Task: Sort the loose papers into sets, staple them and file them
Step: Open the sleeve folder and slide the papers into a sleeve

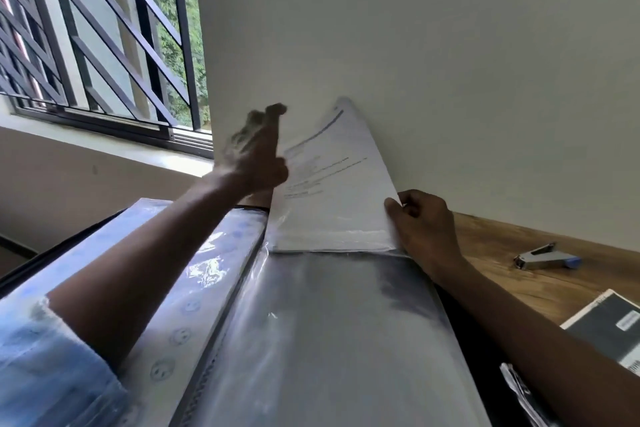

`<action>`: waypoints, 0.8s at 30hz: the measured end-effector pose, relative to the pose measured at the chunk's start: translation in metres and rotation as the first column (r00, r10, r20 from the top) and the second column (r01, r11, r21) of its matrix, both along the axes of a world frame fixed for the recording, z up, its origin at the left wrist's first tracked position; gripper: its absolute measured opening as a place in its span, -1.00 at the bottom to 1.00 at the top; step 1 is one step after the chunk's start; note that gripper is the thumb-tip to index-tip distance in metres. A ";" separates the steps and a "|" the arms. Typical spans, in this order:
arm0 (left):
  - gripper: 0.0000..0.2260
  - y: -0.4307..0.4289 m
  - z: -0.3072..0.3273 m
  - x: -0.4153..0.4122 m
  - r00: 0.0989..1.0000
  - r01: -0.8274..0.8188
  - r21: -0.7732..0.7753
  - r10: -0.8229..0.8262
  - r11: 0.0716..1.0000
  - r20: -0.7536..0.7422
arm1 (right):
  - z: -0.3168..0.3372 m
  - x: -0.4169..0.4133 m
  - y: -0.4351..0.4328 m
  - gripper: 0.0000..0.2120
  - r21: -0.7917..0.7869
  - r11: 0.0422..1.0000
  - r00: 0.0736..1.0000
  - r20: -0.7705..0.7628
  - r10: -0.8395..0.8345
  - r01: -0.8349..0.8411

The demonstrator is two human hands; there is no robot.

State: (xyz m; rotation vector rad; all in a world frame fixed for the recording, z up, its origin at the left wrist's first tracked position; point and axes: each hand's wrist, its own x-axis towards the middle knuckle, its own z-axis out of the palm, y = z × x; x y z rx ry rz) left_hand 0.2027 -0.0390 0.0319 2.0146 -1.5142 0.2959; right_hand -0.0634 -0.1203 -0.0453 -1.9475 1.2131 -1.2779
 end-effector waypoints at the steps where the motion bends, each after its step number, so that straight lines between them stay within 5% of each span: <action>1: -0.33 -0.004 0.004 -0.015 0.991 0.128 -0.119 -0.121 0.985 0.065 | 0.000 -0.001 0.001 -0.75 -0.024 1.000 1.000 -0.010 0.007 -0.007; 3: -0.42 -0.013 0.011 -0.048 0.900 0.434 -0.111 -0.424 0.894 0.102 | 0.001 -0.001 0.005 -0.79 -0.061 0.998 1.000 -0.020 0.017 -0.018; 5: -0.43 -0.029 0.016 -0.078 0.793 0.581 0.105 -0.591 0.807 0.152 | 0.002 -0.002 0.008 -0.81 -0.087 0.996 0.999 0.005 0.037 -0.037; 10: -0.59 -0.065 0.045 -0.113 0.776 0.425 0.653 -0.624 0.626 0.093 | 0.004 -0.003 0.011 -0.82 -0.064 0.996 0.993 0.105 0.062 -0.056; 17: -0.88 -0.082 0.055 -0.122 0.802 0.458 0.759 -0.583 0.463 -0.129 | 0.010 0.000 0.007 -0.66 0.035 0.977 0.820 0.550 0.157 -0.210; 21: -0.85 -0.082 0.047 -0.130 0.813 0.470 0.745 -0.560 0.473 -0.157 | 0.006 0.002 0.005 -0.66 0.028 0.965 0.787 0.585 0.196 -0.261; 24: -0.75 -0.081 0.041 -0.134 0.824 0.444 0.727 -0.557 0.524 -0.102 | 0.018 -0.002 0.002 -0.73 0.117 0.988 0.887 0.461 0.032 -0.097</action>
